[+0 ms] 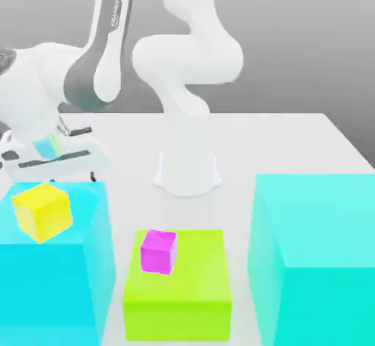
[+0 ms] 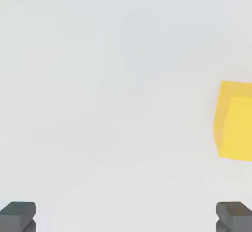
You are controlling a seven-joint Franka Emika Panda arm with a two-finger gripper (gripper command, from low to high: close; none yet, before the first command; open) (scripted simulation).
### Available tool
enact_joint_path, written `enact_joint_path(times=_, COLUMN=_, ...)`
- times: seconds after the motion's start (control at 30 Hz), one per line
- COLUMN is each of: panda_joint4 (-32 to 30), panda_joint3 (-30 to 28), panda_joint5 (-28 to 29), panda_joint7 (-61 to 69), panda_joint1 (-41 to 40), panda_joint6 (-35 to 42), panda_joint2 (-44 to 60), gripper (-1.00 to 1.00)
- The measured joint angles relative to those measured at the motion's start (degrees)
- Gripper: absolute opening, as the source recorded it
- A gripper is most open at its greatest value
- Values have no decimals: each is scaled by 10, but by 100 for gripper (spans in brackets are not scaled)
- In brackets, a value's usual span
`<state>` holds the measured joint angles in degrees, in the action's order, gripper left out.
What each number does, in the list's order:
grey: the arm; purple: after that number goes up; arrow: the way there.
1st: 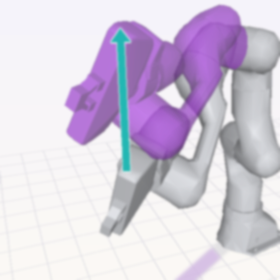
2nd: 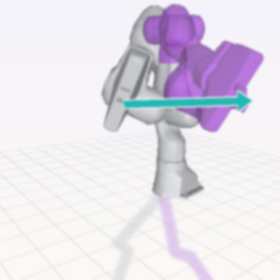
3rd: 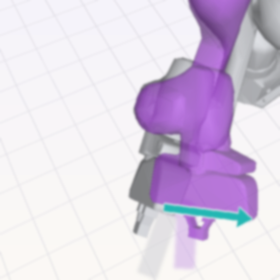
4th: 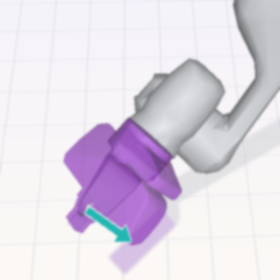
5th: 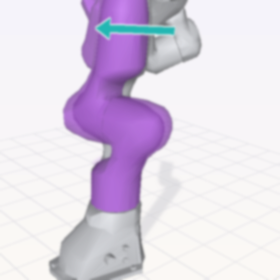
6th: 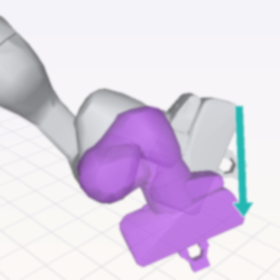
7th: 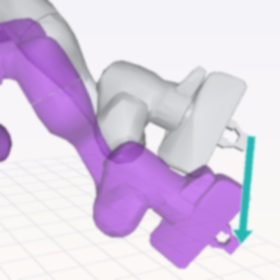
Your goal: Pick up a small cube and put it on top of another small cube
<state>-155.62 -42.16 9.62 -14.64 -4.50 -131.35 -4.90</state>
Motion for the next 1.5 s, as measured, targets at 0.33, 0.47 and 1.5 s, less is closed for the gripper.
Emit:
enact_joint_path(times=0.33, panda_joint4=-12, panda_joint3=-5, panda_joint5=-91, panda_joint7=-246, panda_joint1=-14, panda_joint6=-118, panda_joint2=53, gripper=0)
enact_joint_path(times=0.47, panda_joint4=-17, panda_joint3=-8, panda_joint5=-132, panda_joint7=-341, panda_joint1=-17, panda_joint6=-165, panda_joint2=75, gripper=0)
enact_joint_path(times=1.5, panda_joint4=13, panda_joint3=200, panda_joint5=-486, panda_joint7=-402, panda_joint1=-187, panda_joint6=-383, panda_joint2=234, gripper=-100)
